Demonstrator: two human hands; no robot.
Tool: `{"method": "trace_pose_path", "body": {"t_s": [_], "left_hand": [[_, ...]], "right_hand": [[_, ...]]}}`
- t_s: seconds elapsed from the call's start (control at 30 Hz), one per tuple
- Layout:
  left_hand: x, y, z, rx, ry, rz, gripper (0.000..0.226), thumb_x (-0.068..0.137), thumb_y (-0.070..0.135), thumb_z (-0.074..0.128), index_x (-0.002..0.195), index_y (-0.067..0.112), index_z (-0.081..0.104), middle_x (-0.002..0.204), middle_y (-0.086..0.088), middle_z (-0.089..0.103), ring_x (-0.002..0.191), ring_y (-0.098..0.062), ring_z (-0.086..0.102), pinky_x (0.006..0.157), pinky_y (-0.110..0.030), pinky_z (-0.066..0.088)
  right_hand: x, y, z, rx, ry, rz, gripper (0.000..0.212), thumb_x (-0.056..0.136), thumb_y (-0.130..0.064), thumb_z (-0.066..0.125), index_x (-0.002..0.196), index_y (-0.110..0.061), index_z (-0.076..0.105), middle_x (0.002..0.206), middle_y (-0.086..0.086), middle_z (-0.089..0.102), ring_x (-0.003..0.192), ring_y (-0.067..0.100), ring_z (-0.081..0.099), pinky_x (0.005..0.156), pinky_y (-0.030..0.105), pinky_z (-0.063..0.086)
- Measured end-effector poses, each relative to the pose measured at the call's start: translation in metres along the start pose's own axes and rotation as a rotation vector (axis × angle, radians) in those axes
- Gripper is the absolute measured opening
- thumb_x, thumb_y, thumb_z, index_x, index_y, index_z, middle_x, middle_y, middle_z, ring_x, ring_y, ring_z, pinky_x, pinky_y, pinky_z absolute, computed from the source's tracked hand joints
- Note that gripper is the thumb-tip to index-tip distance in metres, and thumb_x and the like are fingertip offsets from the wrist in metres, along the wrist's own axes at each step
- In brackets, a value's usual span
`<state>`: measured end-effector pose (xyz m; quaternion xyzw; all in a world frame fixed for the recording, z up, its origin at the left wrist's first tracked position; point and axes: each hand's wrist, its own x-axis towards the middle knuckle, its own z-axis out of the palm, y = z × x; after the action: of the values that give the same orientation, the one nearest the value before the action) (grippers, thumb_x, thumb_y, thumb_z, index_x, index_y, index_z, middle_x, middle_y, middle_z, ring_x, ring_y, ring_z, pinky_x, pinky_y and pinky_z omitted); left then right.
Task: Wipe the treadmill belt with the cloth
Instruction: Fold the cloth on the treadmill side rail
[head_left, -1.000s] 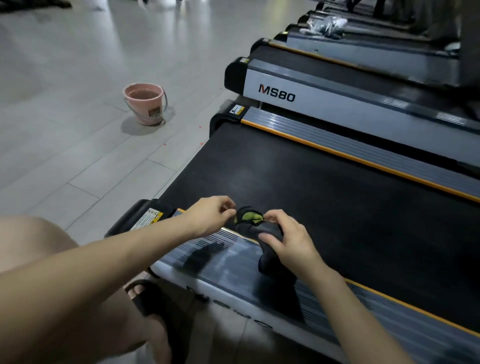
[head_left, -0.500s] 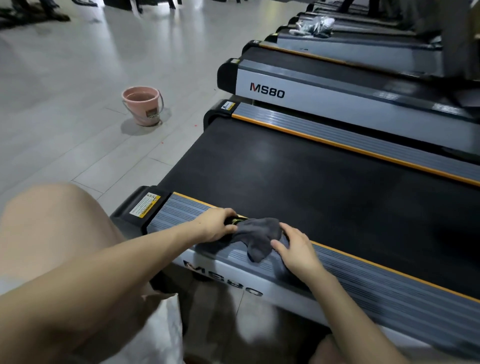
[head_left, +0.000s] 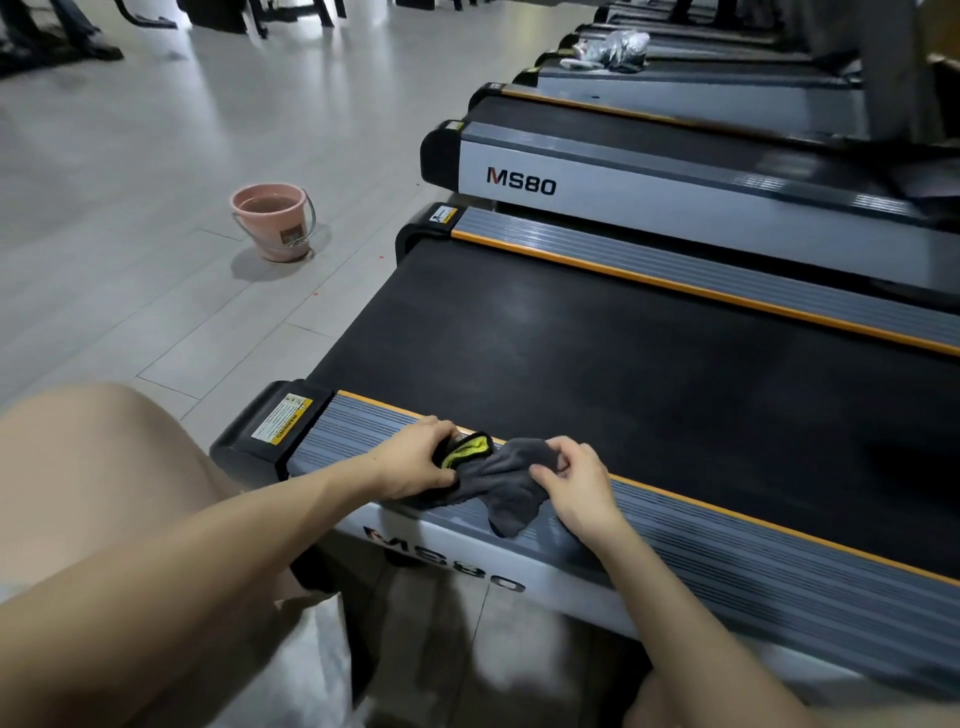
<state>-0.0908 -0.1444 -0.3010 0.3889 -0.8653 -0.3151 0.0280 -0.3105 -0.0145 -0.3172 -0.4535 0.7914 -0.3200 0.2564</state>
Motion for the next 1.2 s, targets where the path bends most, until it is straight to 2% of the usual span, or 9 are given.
{"method": "trace_pose_path", "body": {"t_s": [0.07, 0.17, 0.33, 0.43, 0.57, 0.7, 0.83, 1.03, 1.2], "left_hand": [[-0.007, -0.007, -0.005, -0.163, 0.060, -0.024, 0.025, 0.081, 0.018, 0.074, 0.100, 0.026, 0.059, 0.098, 0.003, 0.062, 0.090, -0.016, 0.059, 0.075, -0.025, 0.048], [-0.016, -0.015, -0.015, -0.431, 0.090, -0.061, 0.025, 0.082, 0.003, 0.071, 0.096, 0.022, 0.061, 0.090, 0.001, 0.064, 0.080, -0.013, 0.059, 0.079, -0.040, 0.054], [-0.029, -0.020, -0.028, -0.740, 0.039, -0.094, 0.047, 0.084, -0.014, 0.060, 0.116, 0.020, 0.058, 0.110, -0.007, 0.061, 0.087, -0.015, 0.062, 0.069, -0.028, 0.053], [-0.033, -0.019, -0.026, -0.705, -0.011, -0.088, 0.059, 0.086, -0.004, 0.069, 0.132, 0.031, 0.054, 0.116, -0.003, 0.052, 0.088, -0.011, 0.058, 0.069, -0.016, 0.049], [-0.032, -0.021, -0.018, -0.686, -0.007, -0.030, 0.048, 0.085, 0.026, 0.082, 0.126, 0.036, 0.060, 0.104, -0.001, 0.062, 0.091, -0.006, 0.060, 0.080, -0.015, 0.047], [-0.030, -0.029, -0.025, -0.616, 0.023, -0.010, 0.015, 0.091, 0.022, 0.073, 0.101, 0.028, 0.063, 0.088, -0.001, 0.062, 0.082, -0.009, 0.059, 0.077, -0.024, 0.049], [-0.036, -0.027, -0.047, -0.683, -0.077, 0.015, 0.018, 0.091, 0.006, 0.071, 0.091, 0.014, 0.055, 0.077, -0.002, 0.053, 0.067, -0.008, 0.048, 0.063, -0.020, 0.042], [-0.050, -0.030, -0.038, -0.573, -0.158, 0.038, 0.024, 0.072, 0.007, 0.071, 0.074, 0.023, 0.053, 0.094, -0.026, 0.064, 0.076, -0.017, 0.055, 0.071, -0.036, 0.044], [-0.047, -0.029, -0.040, -0.581, -0.122, 0.045, 0.030, 0.071, 0.005, 0.076, 0.068, 0.026, 0.054, 0.102, -0.026, 0.067, 0.080, -0.024, 0.062, 0.073, -0.042, 0.047]], "right_hand": [[-0.002, -0.008, -0.010, 0.072, 0.003, -0.053, 0.014, 0.089, -0.018, 0.068, 0.089, -0.030, 0.061, 0.094, 0.001, 0.052, 0.084, 0.014, 0.059, 0.071, 0.019, 0.044], [-0.009, -0.020, -0.021, 0.136, -0.045, -0.137, 0.016, 0.092, -0.011, 0.062, 0.093, -0.026, 0.055, 0.081, -0.002, 0.058, 0.071, 0.010, 0.052, 0.067, 0.027, 0.042], [-0.019, -0.043, -0.020, 0.332, -0.117, -0.213, 0.033, 0.087, -0.001, 0.066, 0.106, -0.024, 0.052, 0.092, 0.006, 0.065, 0.082, 0.026, 0.059, 0.079, 0.039, 0.052], [-0.020, -0.056, -0.020, 0.350, -0.128, -0.260, 0.038, 0.082, 0.001, 0.067, 0.107, -0.025, 0.057, 0.094, 0.008, 0.065, 0.084, 0.023, 0.061, 0.082, 0.041, 0.052], [-0.019, -0.069, -0.020, 0.280, -0.174, -0.308, 0.035, 0.077, -0.005, 0.075, 0.101, -0.025, 0.060, 0.086, 0.000, 0.066, 0.077, 0.019, 0.060, 0.075, 0.033, 0.054], [-0.020, -0.075, -0.027, 0.355, -0.186, -0.246, 0.027, 0.078, -0.016, 0.082, 0.095, -0.023, 0.062, 0.078, -0.008, 0.058, 0.069, 0.007, 0.050, 0.070, 0.022, 0.048], [-0.024, -0.086, -0.028, 0.488, -0.117, -0.226, 0.018, 0.087, -0.012, 0.074, 0.094, -0.019, 0.060, 0.085, 0.002, 0.061, 0.079, 0.010, 0.057, 0.077, 0.027, 0.051], [-0.031, -0.099, -0.031, 0.442, -0.074, -0.295, 0.020, 0.086, -0.005, 0.073, 0.094, -0.018, 0.061, 0.083, -0.005, 0.063, 0.077, 0.005, 0.058, 0.072, 0.026, 0.049], [-0.033, -0.109, -0.029, 0.417, -0.005, -0.371, 0.026, 0.084, -0.003, 0.073, 0.097, -0.021, 0.061, 0.087, -0.004, 0.062, 0.076, 0.006, 0.054, 0.073, 0.028, 0.048]]}}
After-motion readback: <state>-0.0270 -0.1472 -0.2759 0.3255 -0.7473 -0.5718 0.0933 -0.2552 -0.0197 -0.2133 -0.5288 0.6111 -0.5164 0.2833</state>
